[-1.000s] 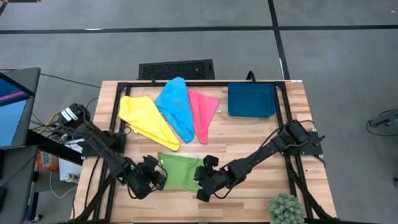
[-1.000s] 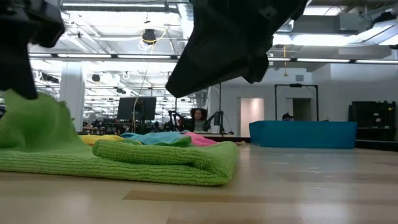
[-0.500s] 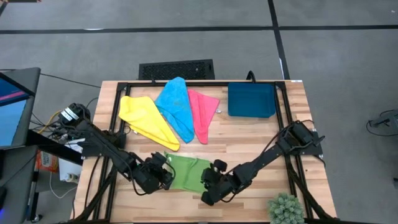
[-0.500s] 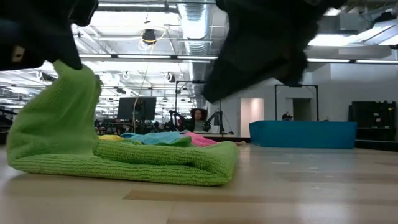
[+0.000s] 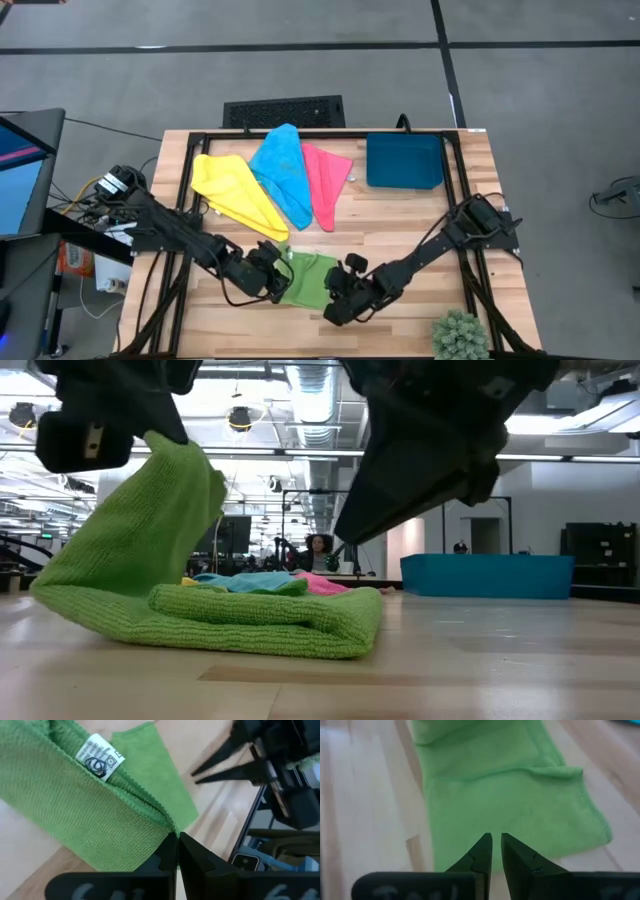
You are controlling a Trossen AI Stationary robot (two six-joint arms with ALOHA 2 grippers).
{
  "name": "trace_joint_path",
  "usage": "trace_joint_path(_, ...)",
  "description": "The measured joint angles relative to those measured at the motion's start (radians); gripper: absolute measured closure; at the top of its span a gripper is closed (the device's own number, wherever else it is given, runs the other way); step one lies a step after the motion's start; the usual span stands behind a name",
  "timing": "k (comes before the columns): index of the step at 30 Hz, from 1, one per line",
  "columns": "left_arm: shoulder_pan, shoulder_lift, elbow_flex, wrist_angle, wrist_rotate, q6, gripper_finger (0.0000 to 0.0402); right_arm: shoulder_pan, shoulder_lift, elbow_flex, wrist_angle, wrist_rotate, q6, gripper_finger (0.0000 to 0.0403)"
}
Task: Fold microfiber towels
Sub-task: Fold the green microfiber towel
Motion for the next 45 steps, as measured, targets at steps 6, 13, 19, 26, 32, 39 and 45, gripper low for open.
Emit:
trace_joint_path(6, 0.028, 0.000, 0.000, 0.031, 0.042, 0.042, 0.0401, -0.016, 0.000, 0.000, -0.033, 0.005, 0.024, 0.0337)
trace_joint_path(13, 0.040, 0.000, 0.000, 0.081, 0.051, 0.069, 0.0401, 0.013, 0.000, 0.000, -0.053, 0.015, 0.093, 0.0337)
trace_joint_path(19, 0.045, 0.013, 0.000, 0.135, 0.040, 0.084, 0.0401, 0.040, 0.000, 0.000, -0.087, 0.027, 0.160, 0.0337)
trace_joint_path(26, 0.062, 0.105, 0.008, 0.234, 0.095, 0.099, 0.0401, 0.063, -0.001, 0.000, -0.117, 0.025, 0.230, 0.0337)
trace_joint_path(32, 0.069, 0.181, 0.094, 0.225, 0.106, 0.154, 0.0401, 0.089, -0.002, 0.000, -0.151, 0.023, 0.279, 0.0337)
trace_joint_path(39, 0.093, 0.296, 0.221, 0.153, 0.131, 0.244, 0.0401, 0.126, -0.002, 0.000, -0.162, 0.022, 0.331, 0.0337)
trace_joint_path(45, 0.101, 0.360, 0.253, 0.153, 0.167, 0.268, 0.0399, 0.150, -0.002, 0.000, -0.173, 0.021, 0.363, 0.0337)
